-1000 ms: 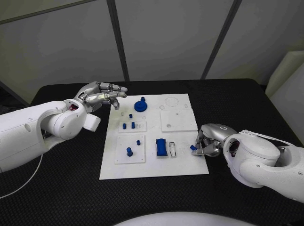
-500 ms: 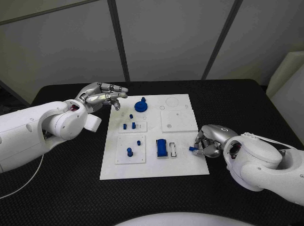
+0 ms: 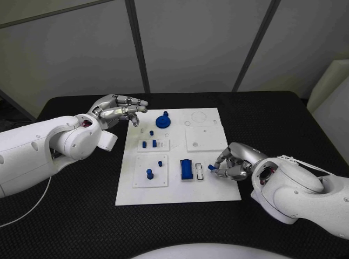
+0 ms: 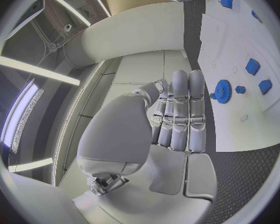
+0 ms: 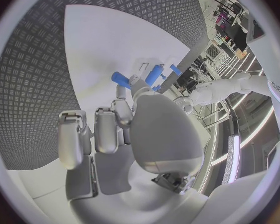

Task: Assemble the parts on the task board

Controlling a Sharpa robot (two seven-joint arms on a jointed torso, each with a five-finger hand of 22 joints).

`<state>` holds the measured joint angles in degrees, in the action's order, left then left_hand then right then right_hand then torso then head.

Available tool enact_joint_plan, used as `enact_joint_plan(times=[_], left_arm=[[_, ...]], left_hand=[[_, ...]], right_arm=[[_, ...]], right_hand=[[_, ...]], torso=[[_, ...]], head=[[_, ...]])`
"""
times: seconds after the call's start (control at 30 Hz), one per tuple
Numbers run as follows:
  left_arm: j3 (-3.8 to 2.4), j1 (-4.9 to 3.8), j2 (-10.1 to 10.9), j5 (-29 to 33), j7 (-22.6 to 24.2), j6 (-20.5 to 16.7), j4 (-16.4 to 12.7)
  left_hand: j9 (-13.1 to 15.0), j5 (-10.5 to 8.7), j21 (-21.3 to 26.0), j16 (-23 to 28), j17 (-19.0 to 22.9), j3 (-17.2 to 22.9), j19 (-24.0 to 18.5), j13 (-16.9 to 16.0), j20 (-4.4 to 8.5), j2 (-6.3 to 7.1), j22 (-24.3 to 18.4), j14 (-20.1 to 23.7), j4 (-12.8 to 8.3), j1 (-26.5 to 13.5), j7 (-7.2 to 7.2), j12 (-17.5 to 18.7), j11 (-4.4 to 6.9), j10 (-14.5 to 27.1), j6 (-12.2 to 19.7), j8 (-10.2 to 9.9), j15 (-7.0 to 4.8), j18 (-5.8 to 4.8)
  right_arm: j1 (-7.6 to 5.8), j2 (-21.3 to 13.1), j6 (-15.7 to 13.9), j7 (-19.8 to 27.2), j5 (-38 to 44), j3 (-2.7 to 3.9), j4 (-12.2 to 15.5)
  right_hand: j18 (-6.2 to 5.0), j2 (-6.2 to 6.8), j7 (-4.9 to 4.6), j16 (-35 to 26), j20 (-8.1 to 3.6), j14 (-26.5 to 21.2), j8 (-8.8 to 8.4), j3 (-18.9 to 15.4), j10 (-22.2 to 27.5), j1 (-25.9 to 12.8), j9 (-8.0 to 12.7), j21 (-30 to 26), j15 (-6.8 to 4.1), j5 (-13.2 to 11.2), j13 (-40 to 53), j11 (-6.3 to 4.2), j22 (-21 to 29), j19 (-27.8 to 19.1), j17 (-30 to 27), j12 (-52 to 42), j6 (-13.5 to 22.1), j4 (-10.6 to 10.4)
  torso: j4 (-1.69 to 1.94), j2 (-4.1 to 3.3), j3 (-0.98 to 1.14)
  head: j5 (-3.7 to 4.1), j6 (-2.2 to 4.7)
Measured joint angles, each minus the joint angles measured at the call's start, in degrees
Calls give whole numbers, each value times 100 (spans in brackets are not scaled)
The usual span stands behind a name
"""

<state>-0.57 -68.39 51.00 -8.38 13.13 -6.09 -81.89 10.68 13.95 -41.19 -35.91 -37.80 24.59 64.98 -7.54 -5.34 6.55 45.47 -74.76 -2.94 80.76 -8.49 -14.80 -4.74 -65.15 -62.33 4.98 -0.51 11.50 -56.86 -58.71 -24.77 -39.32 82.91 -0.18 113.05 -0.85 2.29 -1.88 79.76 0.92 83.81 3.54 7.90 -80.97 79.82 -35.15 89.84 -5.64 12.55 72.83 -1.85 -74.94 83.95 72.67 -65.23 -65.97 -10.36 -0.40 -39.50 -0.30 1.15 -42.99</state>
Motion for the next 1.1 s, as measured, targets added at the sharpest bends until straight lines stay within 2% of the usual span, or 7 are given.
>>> enact_joint_plan(times=[0.23, 0.57, 0.67, 0.73, 0.97, 1.1], left_arm=[[0, 1, 12, 0, 0, 2, -7], [0, 1, 20, 0, -3, 5, -17], [0, 1, 23, 0, -6, 7, -19], [0, 1, 25, 0, -7, 10, -21], [0, 1, 33, 0, -18, 18, -24], [0, 1, 35, 0, -24, 21, -25]], left_hand=[[0, 0, 0, 0, 0, 0, 0, 0, 0, 0, 0, 0, 0, 0, 0, 0, 0, 0, 0, 0, 0, 0], [-1, 0, 0, 0, 0, 0, 0, 1, 0, 0, 0, 0, 0, 0, 0, 0, 0, 0, 0, 0, 0, 0], [-1, 0, 0, 0, -1, 0, 0, 1, 0, 0, 0, 0, 0, 0, 0, 0, 0, 0, 0, 0, 0, 0], [-1, 0, 0, 0, -1, 0, 0, 1, 0, 0, 0, 0, 0, 0, 0, 0, 0, 0, 0, 0, 0, 0], [4, 22, 0, -1, -1, 18, 0, 1, 0, 0, 0, 0, -17, 0, 0, 0, 20, 20, 0, 0, 0, 0], [4, 22, 0, -1, -1, 18, 0, 2, 0, 0, 0, 0, -17, 0, 0, 0, 20, 20, 0, 0, 0, 0]], right_arm=[[0, 171, -142, 39, -258, 0, -125], [-1, 489, -26, 41, -554, -1, -337], [-1, 573, 9, 42, -611, -1, -379], [-1, 611, 18, 42, -639, 0, -410], [-10, 674, 23, 41, -687, 7, -487], [-10, 690, 45, 34, -698, 8, -510]], right_hand=[[-1, -53, -19, 0, 0, 0, -1, -35, 0, -53, 19, 0, 0, 44, 8, 0, 1, 0, -15, -5, -22, -37], [0, -117, -36, 0, 0, 1, -12, -50, -32, -154, 35, 0, 0, 44, 73, 32, 1, 0, -9, -106, -40, -120], [-1, -103, -33, 27, 0, 6, -5, -52, -44, -260, 47, 0, -5, 208, 121, 42, 1, 0, 29, -189, -51, -170], [-1, -84, -43, 27, 0, 23, 24, -64, -77, -301, 53, 0, -20, 289, 143, 29, 1, 0, 40, -200, -62, -193], [-1, -42, -23, 27, -22, 23, 46, -114, -140, -425, 28, 0, -20, 309, 164, -14, 2, 23, 46, -237, -149, -278], [0, -35, 36, 27, -35, 23, 61, -155, -195, -538, -7, 0, -20, 310, 180, -69, 2, 9, 51, -237, -258, -366]], torso=[[-3, -1, 2], [-3, -4, 2], [-4, -4, 3], [-7, -4, 3], [-10, -4, 4], [-10, -2, 6]], head=[[-13, -6], [-21, -28], [-27, -31], [-31, -32], [-75, -37], [-76, -42]])
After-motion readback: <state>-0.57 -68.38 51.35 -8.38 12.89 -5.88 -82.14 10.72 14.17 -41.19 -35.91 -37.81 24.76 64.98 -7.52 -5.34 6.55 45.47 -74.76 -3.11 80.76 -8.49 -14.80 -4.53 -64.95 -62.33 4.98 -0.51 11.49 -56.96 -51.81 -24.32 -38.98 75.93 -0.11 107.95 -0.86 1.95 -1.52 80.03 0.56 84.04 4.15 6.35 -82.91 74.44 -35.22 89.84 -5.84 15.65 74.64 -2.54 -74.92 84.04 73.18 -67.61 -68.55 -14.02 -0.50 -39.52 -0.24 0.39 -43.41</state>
